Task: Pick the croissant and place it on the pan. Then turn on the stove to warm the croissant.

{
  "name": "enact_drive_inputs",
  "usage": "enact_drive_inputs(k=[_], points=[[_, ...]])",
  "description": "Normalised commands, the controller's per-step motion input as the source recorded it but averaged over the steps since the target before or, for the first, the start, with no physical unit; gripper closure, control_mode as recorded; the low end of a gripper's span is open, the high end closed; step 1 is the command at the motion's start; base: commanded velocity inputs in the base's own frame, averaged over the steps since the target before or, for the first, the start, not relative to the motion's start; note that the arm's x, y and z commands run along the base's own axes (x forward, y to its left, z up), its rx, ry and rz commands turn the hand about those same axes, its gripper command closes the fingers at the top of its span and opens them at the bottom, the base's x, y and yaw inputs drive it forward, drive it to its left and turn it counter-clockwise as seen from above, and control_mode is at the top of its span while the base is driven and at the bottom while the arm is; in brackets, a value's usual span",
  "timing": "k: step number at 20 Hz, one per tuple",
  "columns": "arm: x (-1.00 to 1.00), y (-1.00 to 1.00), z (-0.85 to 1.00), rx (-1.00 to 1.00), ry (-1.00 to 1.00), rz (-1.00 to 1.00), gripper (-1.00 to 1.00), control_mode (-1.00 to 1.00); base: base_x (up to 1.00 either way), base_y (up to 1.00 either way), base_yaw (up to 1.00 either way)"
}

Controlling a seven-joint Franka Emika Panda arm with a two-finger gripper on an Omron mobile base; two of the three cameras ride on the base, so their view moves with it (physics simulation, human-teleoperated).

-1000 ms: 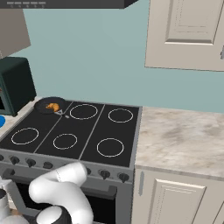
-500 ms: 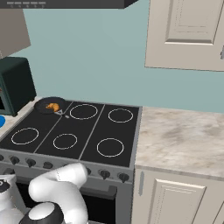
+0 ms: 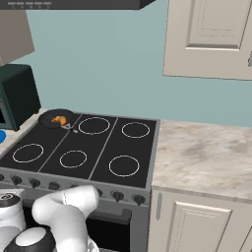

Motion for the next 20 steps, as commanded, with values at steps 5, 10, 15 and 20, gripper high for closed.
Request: enact_drive_inputs(k=[5, 10, 15, 20], points=[[0.42, 0.00, -0.23, 0.02, 0.05, 0.00, -1.00, -1.00, 0.00, 0.00, 0.00], [0.37, 0.16, -0.27, 0.01, 0.03, 0.00, -1.00, -1.00, 0.00, 0.00, 0.00], [0.16, 0.39, -0.34, 0.00, 0.01, 0.00, -1.00, -1.00, 0.00, 0.00, 0.00], [0.07, 0.34, -0.25, 0.00, 0.00, 0.00, -1.00, -1.00, 0.00, 0.00, 0.00]])
